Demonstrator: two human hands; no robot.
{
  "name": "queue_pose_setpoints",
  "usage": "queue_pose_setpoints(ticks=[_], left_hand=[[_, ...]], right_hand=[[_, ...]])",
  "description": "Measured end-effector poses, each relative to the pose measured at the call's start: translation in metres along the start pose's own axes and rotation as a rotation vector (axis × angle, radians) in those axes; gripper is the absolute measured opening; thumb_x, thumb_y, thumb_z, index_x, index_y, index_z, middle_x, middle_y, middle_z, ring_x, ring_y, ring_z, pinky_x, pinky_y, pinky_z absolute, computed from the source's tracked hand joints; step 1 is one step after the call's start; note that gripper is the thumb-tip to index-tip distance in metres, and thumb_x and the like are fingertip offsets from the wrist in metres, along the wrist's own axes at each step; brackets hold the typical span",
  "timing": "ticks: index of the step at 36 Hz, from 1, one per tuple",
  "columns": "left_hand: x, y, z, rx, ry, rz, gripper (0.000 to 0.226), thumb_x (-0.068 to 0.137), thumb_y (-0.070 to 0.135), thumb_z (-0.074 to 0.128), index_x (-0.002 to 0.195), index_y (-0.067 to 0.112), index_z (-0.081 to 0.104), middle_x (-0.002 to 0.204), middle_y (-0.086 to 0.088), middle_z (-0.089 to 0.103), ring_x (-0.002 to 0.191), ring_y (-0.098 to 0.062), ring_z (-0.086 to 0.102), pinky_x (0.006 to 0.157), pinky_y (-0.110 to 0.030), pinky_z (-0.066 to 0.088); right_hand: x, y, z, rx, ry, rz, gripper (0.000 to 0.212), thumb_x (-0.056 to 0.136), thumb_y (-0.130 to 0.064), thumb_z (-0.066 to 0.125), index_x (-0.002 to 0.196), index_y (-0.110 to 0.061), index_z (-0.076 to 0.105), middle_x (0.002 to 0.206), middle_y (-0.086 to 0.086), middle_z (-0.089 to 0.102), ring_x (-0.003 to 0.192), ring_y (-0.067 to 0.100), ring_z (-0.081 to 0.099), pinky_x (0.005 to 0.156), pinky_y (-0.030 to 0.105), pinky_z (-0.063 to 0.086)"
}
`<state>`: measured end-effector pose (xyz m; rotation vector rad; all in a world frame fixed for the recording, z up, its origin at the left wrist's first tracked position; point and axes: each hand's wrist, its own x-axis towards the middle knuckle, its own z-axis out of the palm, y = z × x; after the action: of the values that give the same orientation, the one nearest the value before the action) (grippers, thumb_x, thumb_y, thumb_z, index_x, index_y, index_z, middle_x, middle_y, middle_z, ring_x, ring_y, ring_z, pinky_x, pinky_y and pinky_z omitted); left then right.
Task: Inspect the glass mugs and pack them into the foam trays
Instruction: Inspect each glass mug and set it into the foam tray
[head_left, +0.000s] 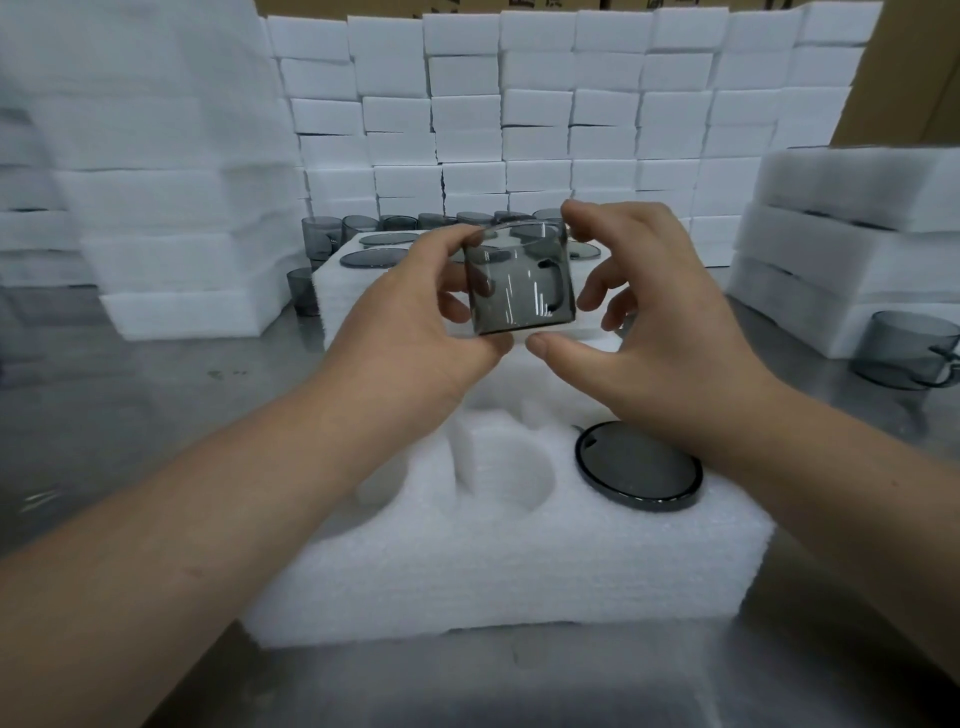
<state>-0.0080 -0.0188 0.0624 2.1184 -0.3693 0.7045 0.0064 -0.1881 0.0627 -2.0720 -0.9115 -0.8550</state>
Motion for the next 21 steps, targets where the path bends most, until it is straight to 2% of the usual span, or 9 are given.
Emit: queue_pose_setpoints(ticks=[5,10,14,17,21], left_hand=[[0.0006,-0.0039,-0.0007,0.006,0.023,0.0,0.063,0.074,0.017,0.073,0.111,0.051,0.035,0.092,0.02,0.056,0.089,0.003,0.053,0.068,-0.012,0.044],[0.0009,-0.0057,-0.0001,0.068,0.041,0.028,0.066,0.073,0.02,0.075,0.107,0.057,0.032,0.088,0.023,0.052,0.082,0.011,0.049,0.062,-0.001,0.038],[0.0007,-0.0066,-0.0019,0.106,0.039,0.061,0.067,0.073,0.019,0.074,0.109,0.057,0.032,0.092,0.022,0.05,0.085,0.013,0.046,0.064,0.001,0.034],[0.0006,-0.006,-0.0017,0.103,0.025,0.071,0.068,0.074,0.02,0.074,0.11,0.058,0.031,0.094,0.021,0.05,0.085,0.013,0.046,0.065,0.002,0.034],[-0.0019,-0.0011,-0.0018,0.052,-0.023,0.073,0.07,0.069,0.034,0.075,0.122,0.053,0.033,0.103,0.023,0.049,0.093,0.016,0.045,0.07,0.003,0.033]], right_hand=[[-0.0006,0.0009,0.0004,0.002,0.012,0.037,0.072,0.068,-0.044,0.065,0.134,-0.029,0.039,0.107,-0.021,0.039,0.081,0.002,0.051,0.069,0.01,0.038],[0.0001,0.0005,0.0011,0.057,-0.033,0.129,0.074,0.065,-0.057,0.061,0.132,-0.039,0.036,0.099,-0.022,0.05,0.077,0.001,0.052,0.063,0.012,0.039],[-0.0001,-0.0004,0.0011,0.075,-0.048,0.153,0.056,0.067,-0.055,0.059,0.117,-0.055,0.033,0.094,-0.019,0.053,0.075,0.002,0.054,0.063,0.017,0.04],[-0.0001,-0.001,0.0016,0.087,-0.05,0.179,0.06,0.067,-0.054,0.06,0.122,-0.05,0.037,0.093,-0.019,0.055,0.076,0.002,0.056,0.065,0.021,0.044],[-0.0002,-0.0023,0.0012,0.092,-0.021,0.172,0.059,0.065,-0.052,0.062,0.118,-0.05,0.037,0.099,-0.02,0.055,0.08,0.001,0.057,0.07,0.025,0.047]])
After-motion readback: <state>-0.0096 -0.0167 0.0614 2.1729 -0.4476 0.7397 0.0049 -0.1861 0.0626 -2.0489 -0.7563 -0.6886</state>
